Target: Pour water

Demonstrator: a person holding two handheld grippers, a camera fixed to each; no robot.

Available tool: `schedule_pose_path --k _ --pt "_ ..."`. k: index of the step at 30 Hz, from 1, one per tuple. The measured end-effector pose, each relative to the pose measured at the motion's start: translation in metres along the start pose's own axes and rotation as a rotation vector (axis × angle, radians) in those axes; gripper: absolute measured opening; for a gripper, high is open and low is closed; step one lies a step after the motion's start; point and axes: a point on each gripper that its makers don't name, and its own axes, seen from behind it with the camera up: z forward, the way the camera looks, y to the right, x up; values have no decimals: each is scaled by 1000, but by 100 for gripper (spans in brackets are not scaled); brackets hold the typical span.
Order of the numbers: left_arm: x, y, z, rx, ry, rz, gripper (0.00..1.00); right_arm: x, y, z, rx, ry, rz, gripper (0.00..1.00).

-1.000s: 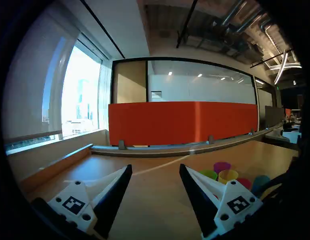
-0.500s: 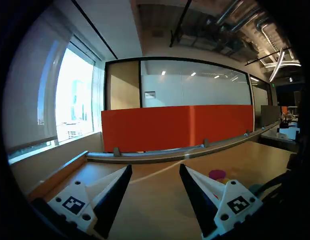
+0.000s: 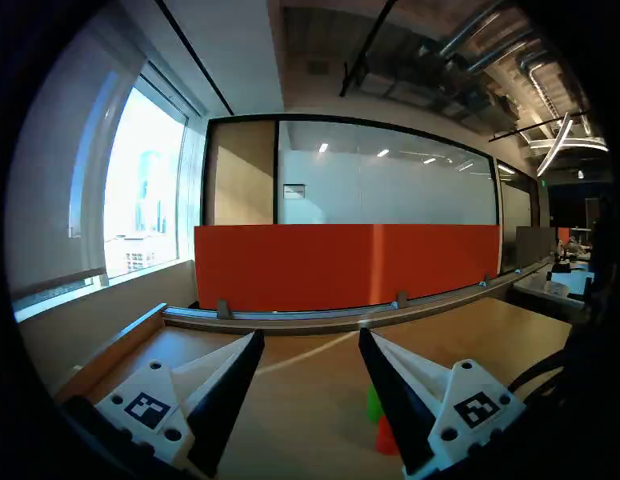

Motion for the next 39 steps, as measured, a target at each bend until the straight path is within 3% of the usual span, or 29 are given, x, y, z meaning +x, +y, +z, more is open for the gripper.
schedule_pose_path --k 9,24,30,39 --pt "5 3 3 -22 -7 5 87 0 -4 1 17 -13 -4 99" --pt "24 9 2 -70 9 8 87 16 -19 2 68 -2 -60 99" --pt "24 15 1 -110 1 5 87 16 -30 1 129 -5 -63 99" --pt "24 34 0 -207 -7 4 87 21 -60 -5 289 -5 -63 99"
